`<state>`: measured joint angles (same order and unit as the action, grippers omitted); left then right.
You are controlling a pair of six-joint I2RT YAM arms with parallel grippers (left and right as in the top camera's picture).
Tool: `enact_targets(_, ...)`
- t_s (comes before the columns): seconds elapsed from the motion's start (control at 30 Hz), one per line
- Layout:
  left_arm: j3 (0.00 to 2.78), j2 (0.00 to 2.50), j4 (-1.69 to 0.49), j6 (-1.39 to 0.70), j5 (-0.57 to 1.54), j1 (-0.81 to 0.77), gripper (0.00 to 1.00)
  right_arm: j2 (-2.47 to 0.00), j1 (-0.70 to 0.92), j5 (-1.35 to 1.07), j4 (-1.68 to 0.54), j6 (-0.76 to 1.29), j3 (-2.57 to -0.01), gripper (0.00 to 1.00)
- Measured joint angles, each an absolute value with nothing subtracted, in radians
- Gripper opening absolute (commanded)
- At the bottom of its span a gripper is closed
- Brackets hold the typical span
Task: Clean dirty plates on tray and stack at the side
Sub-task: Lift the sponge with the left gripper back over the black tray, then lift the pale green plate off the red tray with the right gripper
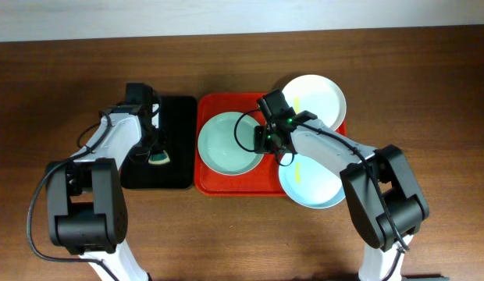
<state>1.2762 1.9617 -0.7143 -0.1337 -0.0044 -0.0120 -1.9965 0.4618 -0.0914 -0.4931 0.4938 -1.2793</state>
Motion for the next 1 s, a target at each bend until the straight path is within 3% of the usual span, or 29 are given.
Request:
enact_targets(0.5, 1.294, 1.964, -0.783, -0.133, 0.027, 0.053, 0.00, -1.996, 0.462, -0.090, -0.675, 0.480, -1.404, 0.04)
enact_targets(1.0, 1.296, 1.964, -0.785, -0.133, 0.030, 0.053, 0.00, -1.996, 0.462, -0.086, -0.988, 0.419, -1.795, 0.04)
